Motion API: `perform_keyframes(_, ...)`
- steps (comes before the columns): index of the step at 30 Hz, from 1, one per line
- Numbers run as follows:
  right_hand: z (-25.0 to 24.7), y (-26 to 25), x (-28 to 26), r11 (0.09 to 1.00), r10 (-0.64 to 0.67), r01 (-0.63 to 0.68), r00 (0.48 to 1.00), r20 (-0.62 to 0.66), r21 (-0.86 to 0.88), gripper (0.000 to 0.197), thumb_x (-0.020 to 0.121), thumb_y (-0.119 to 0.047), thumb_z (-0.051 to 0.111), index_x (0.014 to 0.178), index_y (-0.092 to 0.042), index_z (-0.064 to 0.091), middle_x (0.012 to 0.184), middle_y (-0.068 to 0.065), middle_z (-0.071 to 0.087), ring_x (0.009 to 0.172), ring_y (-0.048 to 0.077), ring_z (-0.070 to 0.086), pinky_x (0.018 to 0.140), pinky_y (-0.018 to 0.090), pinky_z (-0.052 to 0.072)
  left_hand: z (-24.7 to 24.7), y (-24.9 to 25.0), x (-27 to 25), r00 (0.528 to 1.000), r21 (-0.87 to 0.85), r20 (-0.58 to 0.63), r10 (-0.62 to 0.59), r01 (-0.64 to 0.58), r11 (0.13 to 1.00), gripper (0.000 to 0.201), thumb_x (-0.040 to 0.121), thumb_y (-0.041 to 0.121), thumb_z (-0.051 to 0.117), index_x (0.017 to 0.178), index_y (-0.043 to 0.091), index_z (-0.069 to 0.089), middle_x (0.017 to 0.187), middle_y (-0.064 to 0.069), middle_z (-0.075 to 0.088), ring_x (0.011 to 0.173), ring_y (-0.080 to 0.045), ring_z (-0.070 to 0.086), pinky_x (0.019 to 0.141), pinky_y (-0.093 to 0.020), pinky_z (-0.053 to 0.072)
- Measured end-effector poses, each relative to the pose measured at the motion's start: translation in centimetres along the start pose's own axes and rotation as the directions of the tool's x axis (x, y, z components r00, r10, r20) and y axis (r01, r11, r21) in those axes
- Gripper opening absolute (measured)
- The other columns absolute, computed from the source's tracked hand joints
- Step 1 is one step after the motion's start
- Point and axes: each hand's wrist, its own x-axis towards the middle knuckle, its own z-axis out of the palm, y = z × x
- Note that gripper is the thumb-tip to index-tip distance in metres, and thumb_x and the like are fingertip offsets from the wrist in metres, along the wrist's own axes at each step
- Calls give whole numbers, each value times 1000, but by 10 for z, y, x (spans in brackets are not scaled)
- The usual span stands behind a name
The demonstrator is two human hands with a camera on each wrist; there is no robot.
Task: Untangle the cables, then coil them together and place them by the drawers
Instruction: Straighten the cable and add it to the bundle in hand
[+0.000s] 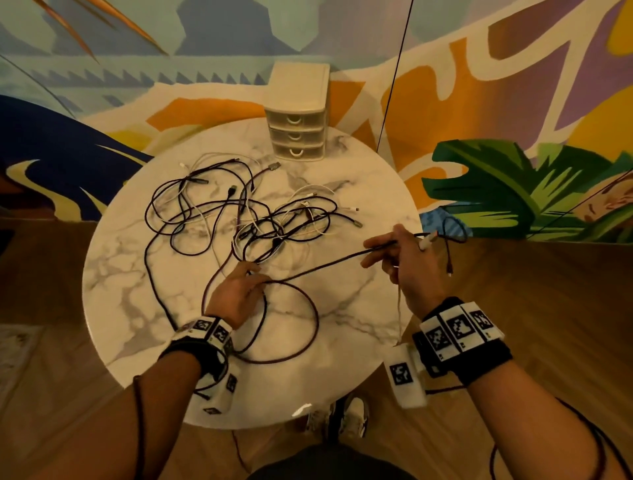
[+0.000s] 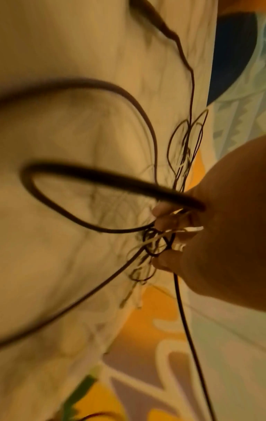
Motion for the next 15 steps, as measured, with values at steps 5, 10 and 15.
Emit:
perform_keyframes(5,-8,-3,5,992,0,9,997,-74,127,57,103,-34,23,80,-8,69,61,8,69,42,8,31,37,16,19,-25,5,14,955,-194,-219,-198,156,969,26,86,39,55,91,19,71,96,-4,69,89,-27,57,82,-36,44)
perform_keyframes(10,4,10,-5,999,-2,2,1000,2,39,53,102,-29,25,81,-7,68,66,13,69,42,7,32,39,17,23,-21,25,7,993,377,51,-110,83,923,12,78,24,63,88,20,68,100,1,64,102,-30,49,94,-46,33)
perform_keyframes(15,12,1,-3,998,23,-24,999,23,62,52,100,-27,25,79,-8,67,64,12,69,46,10,33,41,19,20,-15,51,11,983,203,-84,161,-142,969,11,83,13,55,87,11,65,83,-6,63,79,-29,57,67,-37,45)
